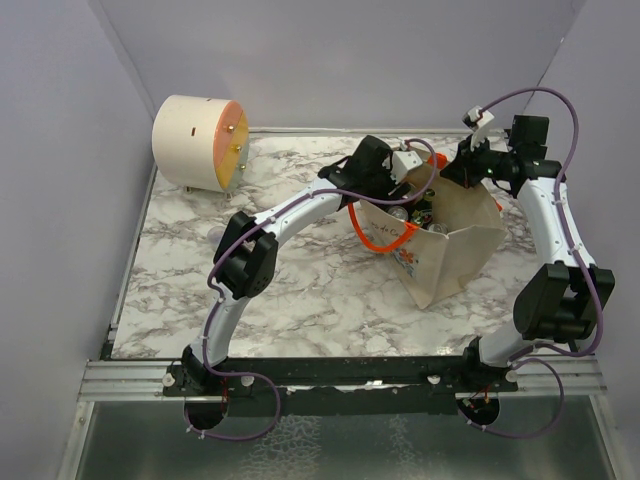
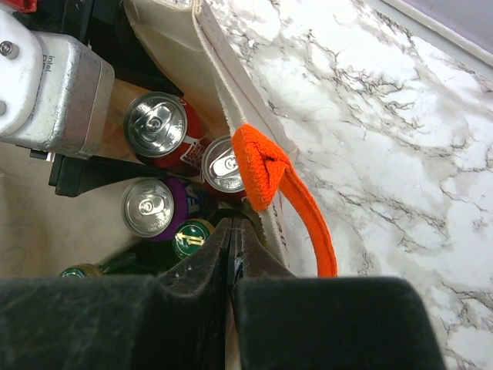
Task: Place the beverage into the canvas bag
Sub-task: Place the drink in the canvas bag.
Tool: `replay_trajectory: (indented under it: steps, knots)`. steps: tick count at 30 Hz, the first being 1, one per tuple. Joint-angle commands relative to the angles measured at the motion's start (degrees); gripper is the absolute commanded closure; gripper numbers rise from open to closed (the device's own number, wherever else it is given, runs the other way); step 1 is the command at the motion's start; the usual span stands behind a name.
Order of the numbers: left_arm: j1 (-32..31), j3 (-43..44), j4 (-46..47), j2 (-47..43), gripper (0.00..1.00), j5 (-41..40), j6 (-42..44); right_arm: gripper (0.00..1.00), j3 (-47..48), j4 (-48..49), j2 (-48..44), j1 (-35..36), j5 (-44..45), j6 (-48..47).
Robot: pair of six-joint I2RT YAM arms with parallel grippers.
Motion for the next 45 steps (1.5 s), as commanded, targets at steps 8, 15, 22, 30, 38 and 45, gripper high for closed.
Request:
replay_trajectory:
  steps: [8,15,22,30,38,45]
  knots:
    - [1.15,-0.16,-0.27,-5.34,0.13,0.66,3.25,0.98,-2.42,0.35,-3.18,0.60,1.34,-0.68]
    - [1.06,1.01,-0.47,-7.20,0.03,2.55,3.60,0.98,-3.00,0.49,-4.10,1.16,1.64,-0.06]
    - [0.97,3.91,-0.30,-9.46,0.02,4.89,4.41,0.98,-3.50,0.72,-5.11,1.71,1.94,0.47]
    - [0.97,7.99,0.23,-10.99,0.03,2.78,3.72,0.98,-4.32,1.36,-6.63,2.33,2.43,1.72]
    - [0.97,9.50,0.30,-12.54,0.03,-2.91,3.67,0.98,-5.10,1.29,-8.18,2.70,2.90,1.87]
    - [1.76,7.13,-1.72,-12.69,0.06,-6.55,5.23,0.98,-6.05,0.66,-9.60,2.79,3.11,1.51]
